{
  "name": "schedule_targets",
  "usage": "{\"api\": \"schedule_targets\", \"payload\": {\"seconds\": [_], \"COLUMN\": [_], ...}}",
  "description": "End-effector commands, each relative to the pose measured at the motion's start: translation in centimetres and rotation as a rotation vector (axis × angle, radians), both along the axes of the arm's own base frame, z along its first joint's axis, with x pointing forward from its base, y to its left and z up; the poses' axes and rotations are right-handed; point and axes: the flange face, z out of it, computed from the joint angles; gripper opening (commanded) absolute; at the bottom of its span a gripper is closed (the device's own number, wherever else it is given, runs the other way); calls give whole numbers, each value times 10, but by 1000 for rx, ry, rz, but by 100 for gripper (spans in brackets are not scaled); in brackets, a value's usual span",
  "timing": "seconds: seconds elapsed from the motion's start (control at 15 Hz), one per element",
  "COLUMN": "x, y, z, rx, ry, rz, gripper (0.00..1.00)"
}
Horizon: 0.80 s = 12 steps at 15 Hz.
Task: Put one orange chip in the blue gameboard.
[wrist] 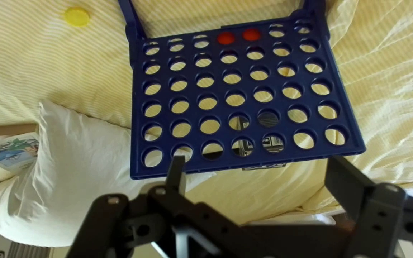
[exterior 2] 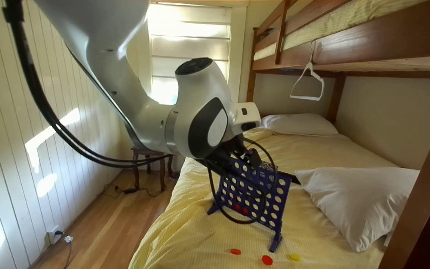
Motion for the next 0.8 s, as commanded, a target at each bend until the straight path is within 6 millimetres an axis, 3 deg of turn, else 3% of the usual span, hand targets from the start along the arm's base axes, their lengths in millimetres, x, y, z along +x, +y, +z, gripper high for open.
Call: {"api": "schedule_targets", "payload": {"seconds": [0.0,0.4,0.47,0.73], "x": [-20,-36,-26,-30], "y": [-6,-32,-29,-33], "z": [24,49,42,47], "rx": [10,-17,-15,-23], "ry": [46,119,100,110], "rz": [3,25,9,18], "gripper": [100,100,100,100]}}
